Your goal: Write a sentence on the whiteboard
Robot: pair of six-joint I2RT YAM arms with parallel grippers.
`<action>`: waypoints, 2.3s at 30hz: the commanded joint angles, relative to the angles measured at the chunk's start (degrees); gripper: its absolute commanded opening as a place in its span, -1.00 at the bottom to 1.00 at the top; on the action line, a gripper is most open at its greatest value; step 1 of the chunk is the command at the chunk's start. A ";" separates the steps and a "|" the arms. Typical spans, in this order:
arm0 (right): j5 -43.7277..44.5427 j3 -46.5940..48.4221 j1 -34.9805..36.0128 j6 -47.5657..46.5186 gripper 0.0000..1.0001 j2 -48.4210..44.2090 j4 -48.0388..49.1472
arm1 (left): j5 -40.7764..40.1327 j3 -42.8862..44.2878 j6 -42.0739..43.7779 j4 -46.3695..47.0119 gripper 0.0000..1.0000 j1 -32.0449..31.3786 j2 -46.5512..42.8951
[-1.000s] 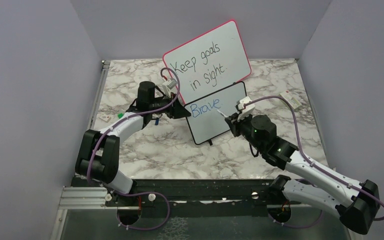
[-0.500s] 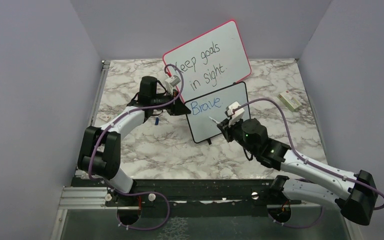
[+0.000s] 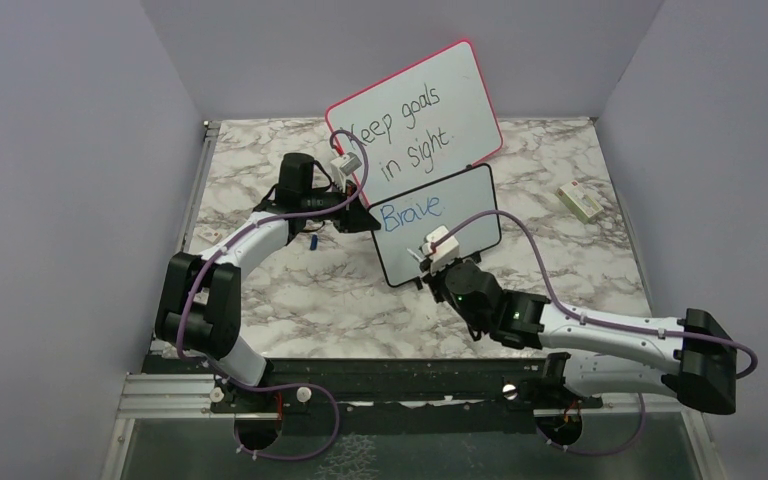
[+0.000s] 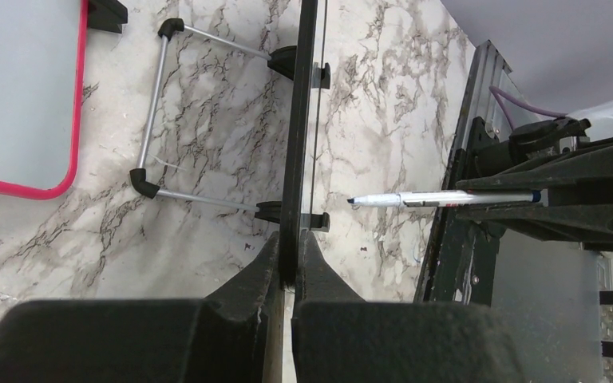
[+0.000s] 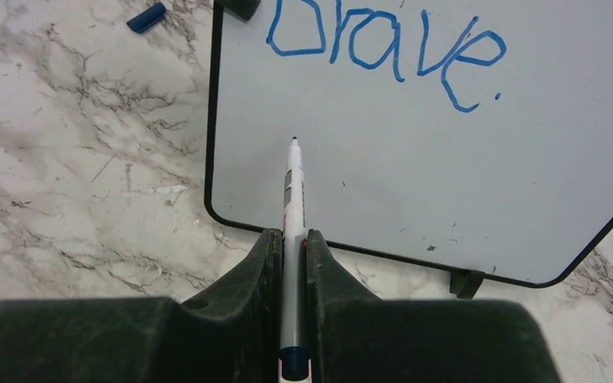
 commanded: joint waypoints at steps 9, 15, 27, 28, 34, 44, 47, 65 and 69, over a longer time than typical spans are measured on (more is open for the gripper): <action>7.26 3.77 4.27 0.30 -0.99 7.24 9.82 | -2.47 -0.81 2.86 -2.23 -1.00 -0.25 -0.40; 7.83 4.96 4.27 0.09 -0.99 9.85 10.43 | -2.36 -0.71 2.67 -2.25 -1.00 -0.25 -0.39; 9.89 5.73 4.27 0.96 -0.99 12.16 9.96 | -2.18 -0.66 2.62 -2.29 -1.00 -0.25 -0.48; 9.91 5.79 4.27 0.99 -0.99 12.40 9.95 | -2.20 -0.63 2.55 -2.24 -1.00 -0.25 -0.48; 9.80 6.23 4.27 1.28 -0.99 13.56 9.42 | -2.01 -0.63 2.48 -2.24 -1.00 -0.25 -0.48; 8.85 7.42 4.27 3.53 -0.99 15.16 4.21 | -1.85 -0.54 2.38 -2.25 -1.00 -0.25 -0.48; 8.15 7.47 4.27 4.59 -0.99 15.23 2.36 | -1.76 -0.54 2.37 -2.26 -1.00 -0.25 -0.48; 2.86 6.03 4.27 7.76 -0.99 14.70 -2.87 | -1.83 -0.45 2.19 -2.23 -1.00 -0.25 -0.30; 3.17 6.07 4.27 7.30 -0.99 14.69 -2.33 | -1.78 -0.52 2.19 -2.23 -1.00 -0.25 -0.30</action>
